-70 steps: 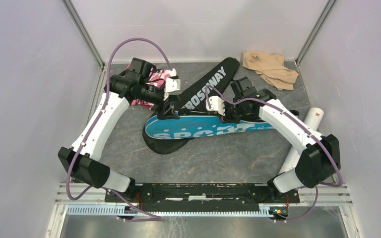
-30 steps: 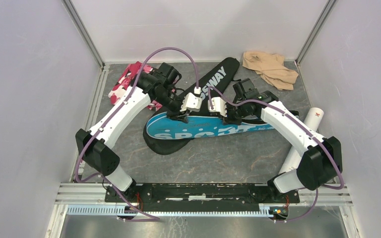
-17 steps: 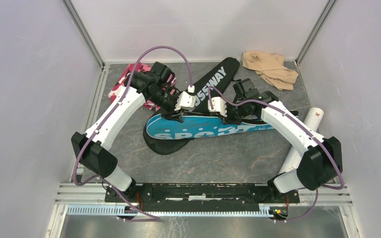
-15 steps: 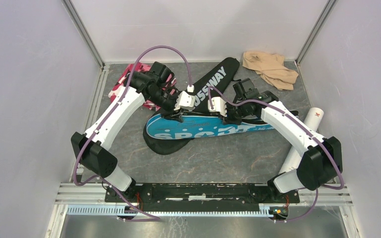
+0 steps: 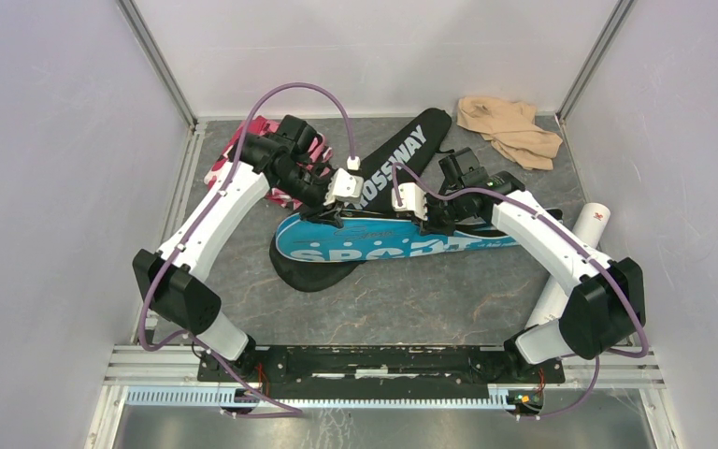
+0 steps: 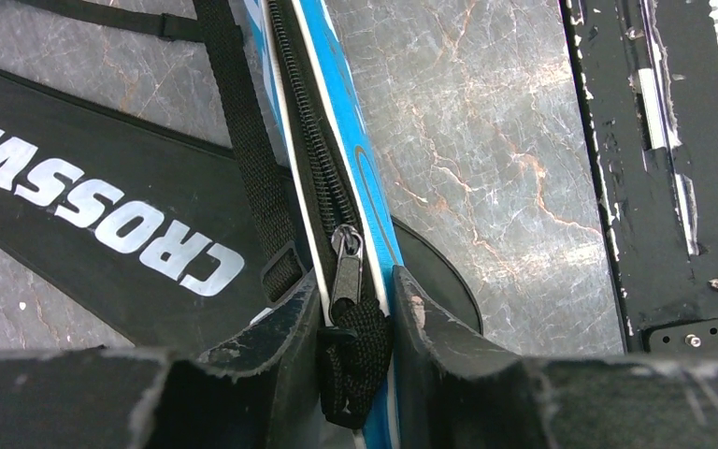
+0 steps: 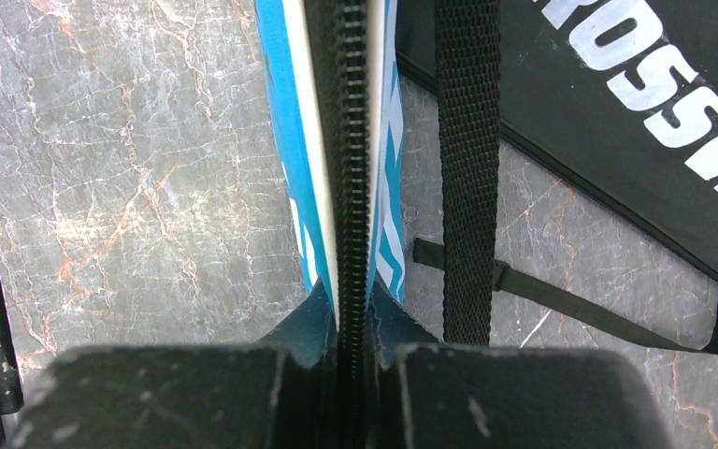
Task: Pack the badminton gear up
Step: Adjust the racket bag at the center of the board.
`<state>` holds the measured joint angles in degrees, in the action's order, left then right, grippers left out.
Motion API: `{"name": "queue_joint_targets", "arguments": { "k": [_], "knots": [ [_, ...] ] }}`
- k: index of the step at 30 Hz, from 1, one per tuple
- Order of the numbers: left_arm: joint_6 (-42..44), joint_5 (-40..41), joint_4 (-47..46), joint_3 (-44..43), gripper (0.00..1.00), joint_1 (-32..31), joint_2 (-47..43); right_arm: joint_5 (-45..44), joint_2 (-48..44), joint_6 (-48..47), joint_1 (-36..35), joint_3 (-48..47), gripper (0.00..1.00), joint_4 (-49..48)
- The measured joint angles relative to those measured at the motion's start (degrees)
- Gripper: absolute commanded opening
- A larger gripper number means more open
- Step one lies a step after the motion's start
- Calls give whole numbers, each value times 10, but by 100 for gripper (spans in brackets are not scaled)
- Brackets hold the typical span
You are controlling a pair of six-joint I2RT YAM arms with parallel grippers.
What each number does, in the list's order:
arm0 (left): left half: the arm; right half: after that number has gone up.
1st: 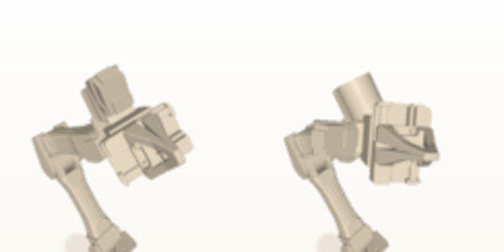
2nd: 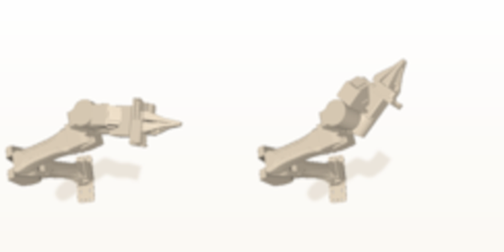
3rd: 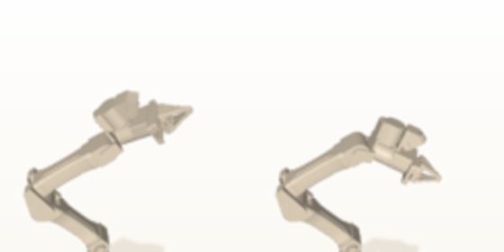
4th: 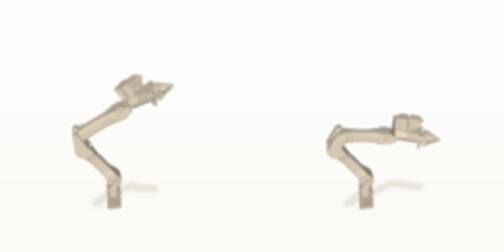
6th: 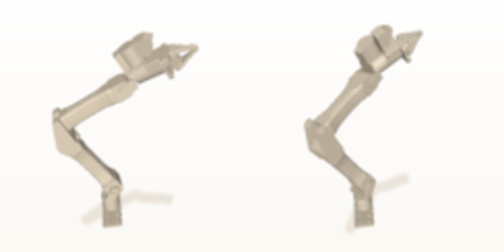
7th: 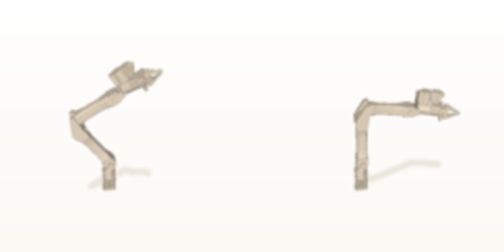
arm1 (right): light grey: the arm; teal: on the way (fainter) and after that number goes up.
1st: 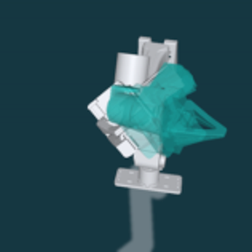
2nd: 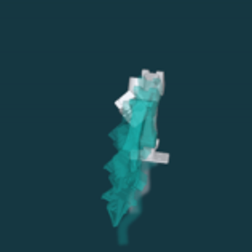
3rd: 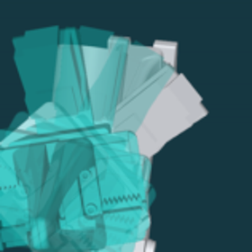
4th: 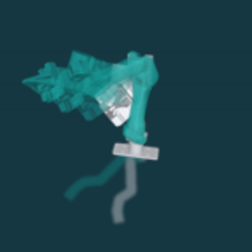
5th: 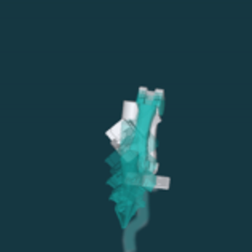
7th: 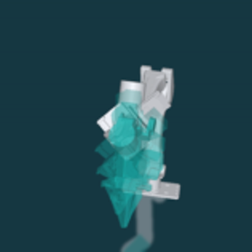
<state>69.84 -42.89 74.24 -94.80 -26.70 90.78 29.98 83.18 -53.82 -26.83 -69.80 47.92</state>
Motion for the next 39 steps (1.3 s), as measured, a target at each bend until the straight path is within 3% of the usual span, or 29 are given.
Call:
{"name": "queue_joint_targets", "arguments": {
  "k": [10,16,19,25,26,31,39],
  "knots": [
    [1,-13,5,1,24,13,0,2,0,0,0,0,0,1],
    [1,-25,6,4,7,19,0,5,0,0,0,0,0,3],
    [0,-39,-2,16,2,25,-6,9,0,5,0,0,10,3],
    [-42,-70,-68,99,2,42,-71,40,1,50,6,-9,58,6],
    [-55,-73,-82,114,2,46,-84,47,2,62,7,-16,62,7],
    [-118,-93,-159,172,2,50,-123,83,5,123,4,-80,71,-17],
    [-203,-117,-252,220,2,52,-143,146,14,242,-56,-126,66,-148]
  ]
}}
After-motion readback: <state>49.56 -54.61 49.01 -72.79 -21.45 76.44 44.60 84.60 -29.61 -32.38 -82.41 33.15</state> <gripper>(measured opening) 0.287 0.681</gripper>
